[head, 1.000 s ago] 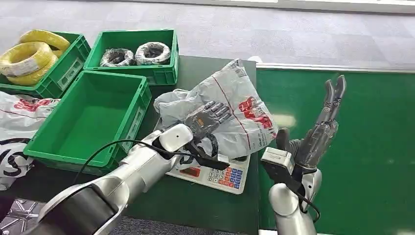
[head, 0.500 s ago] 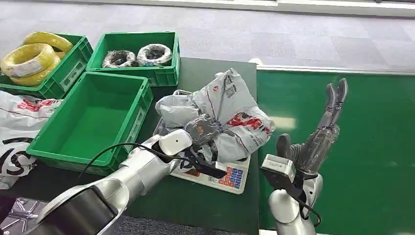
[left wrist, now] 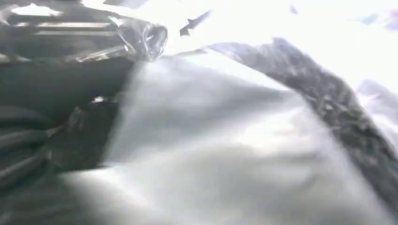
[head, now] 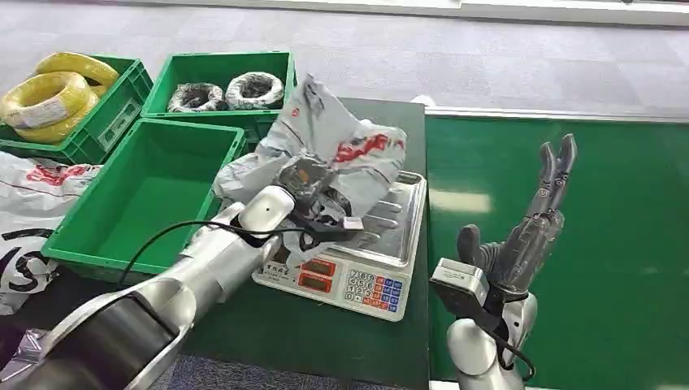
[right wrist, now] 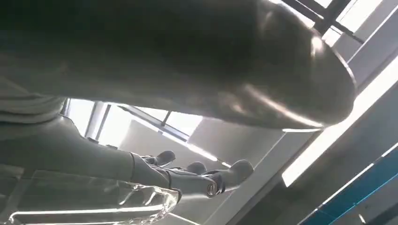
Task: Moved the parcel from conveyor to table for the left to box.
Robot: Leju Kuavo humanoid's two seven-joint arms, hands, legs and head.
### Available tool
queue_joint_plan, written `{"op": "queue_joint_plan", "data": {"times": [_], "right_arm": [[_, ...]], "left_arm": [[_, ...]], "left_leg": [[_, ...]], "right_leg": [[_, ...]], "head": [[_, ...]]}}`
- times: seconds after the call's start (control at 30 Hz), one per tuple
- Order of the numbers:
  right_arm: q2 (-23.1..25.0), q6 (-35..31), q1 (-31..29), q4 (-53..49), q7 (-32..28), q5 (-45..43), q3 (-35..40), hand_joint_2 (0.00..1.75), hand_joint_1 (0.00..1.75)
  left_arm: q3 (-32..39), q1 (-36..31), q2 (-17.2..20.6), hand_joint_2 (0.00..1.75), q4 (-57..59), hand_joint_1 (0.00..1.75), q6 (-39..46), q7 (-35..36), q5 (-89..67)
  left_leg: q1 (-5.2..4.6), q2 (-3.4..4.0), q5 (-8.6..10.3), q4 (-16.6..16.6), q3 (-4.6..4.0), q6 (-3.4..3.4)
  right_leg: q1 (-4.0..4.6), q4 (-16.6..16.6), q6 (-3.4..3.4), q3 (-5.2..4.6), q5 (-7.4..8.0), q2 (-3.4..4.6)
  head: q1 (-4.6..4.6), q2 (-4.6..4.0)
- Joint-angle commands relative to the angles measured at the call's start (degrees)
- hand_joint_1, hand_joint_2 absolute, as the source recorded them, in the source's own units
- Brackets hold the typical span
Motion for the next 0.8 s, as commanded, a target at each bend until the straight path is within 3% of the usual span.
{"op": "queue_joint_plan", "data": {"times": [0.03,0.23,0.53,0.8], "right_arm": [[-0.93,0.11,0.25,-0.28,0.39,0.23,0.57,0.0,0.0],[-1.49,-1.84,4.35,-0.03,-1.14,0.24,-0.29,0.0,0.0],[-1.2,-1.96,3.78,0.91,-0.87,1.06,-0.69,0.0,0.0],[-1.15,-1.99,4.23,0.45,-0.69,1.23,-0.6,0.0,0.0]], "left_arm": [[5.06,-4.68,4.35,1.75,-1.87,1.75,0.82,5.97,-4.06],[4.62,-14.61,13.45,1.75,3.26,1.75,-6.02,16.46,-4.06],[6.76,-18.41,21.31,1.75,9.67,1.75,-18.29,26.37,-3.98],[8.59,-17.09,22.1,1.75,10.11,1.75,-19.84,28.41,-4.06]], "left_leg": [[-0.01,-0.04,0.05,-0.04,-0.09,0.06],[0.04,0.45,0.0,0.11,-0.35,0.03],[0.02,0.57,0.05,-0.06,-0.29,0.03],[0.04,0.28,0.09,-0.07,-0.38,0.02]], "right_leg": [[0.01,-0.04,-0.07,-0.08,0.04,-0.1],[0.07,0.15,-0.13,-0.42,0.1,0.33],[0.06,0.09,-0.11,-0.49,0.13,0.46],[0.07,0.05,-0.12,-0.5,0.06,0.17]], "head": [[0.02,0.0],[0.04,0.0],[0.04,0.0],[0.02,0.0]]}}
